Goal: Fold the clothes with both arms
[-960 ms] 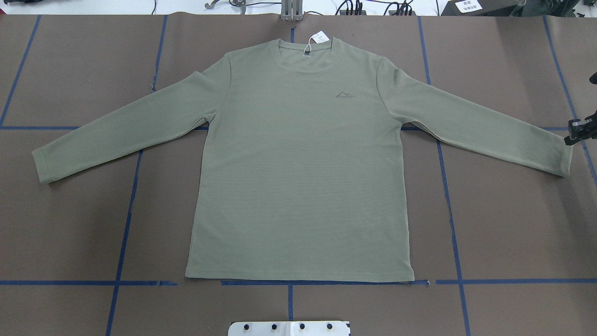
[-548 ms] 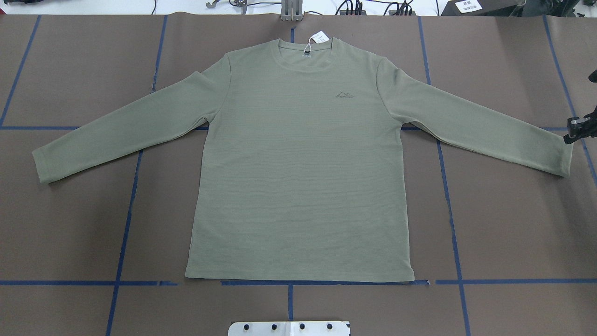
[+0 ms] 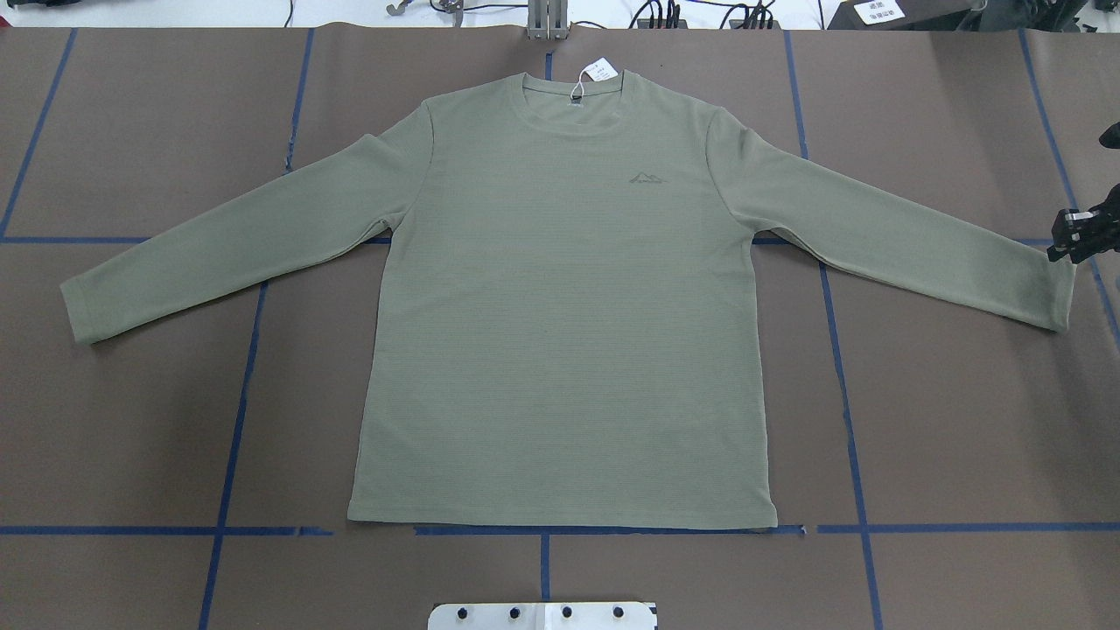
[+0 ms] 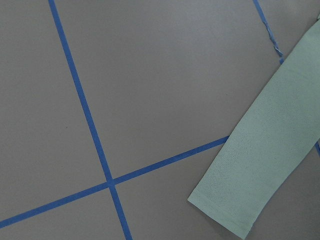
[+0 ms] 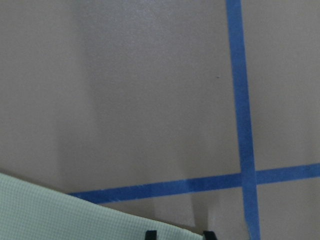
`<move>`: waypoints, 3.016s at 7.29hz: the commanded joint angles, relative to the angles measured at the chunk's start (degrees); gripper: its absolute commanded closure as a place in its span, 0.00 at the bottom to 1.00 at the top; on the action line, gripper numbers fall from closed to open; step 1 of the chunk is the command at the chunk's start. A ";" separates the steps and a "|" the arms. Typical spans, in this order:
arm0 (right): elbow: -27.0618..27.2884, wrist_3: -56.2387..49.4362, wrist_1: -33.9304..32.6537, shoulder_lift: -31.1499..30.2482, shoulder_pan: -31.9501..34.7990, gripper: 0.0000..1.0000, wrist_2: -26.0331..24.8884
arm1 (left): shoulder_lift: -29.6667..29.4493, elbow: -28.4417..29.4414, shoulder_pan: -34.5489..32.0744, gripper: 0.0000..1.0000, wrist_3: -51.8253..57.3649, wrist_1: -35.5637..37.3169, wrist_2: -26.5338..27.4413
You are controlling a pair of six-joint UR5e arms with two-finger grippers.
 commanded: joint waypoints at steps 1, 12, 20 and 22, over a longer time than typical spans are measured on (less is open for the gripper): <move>-0.67 0.12 0.03 -0.08 -0.06 0.56 -0.03 | 0.02 -0.31 0.00 0.00 -0.09 0.09 0.00; 1.33 0.29 0.30 -0.17 0.03 1.00 3.30 | -0.07 -0.66 0.00 0.00 0.00 0.09 -0.18; 19.03 57.86 -1.62 26.56 -22.96 1.00 -6.03 | -0.16 -0.93 0.00 0.00 0.35 -0.18 -0.18; 9.07 68.01 -2.87 43.94 -32.00 1.00 -17.89 | -0.16 -0.84 0.00 0.00 0.09 -1.58 -0.18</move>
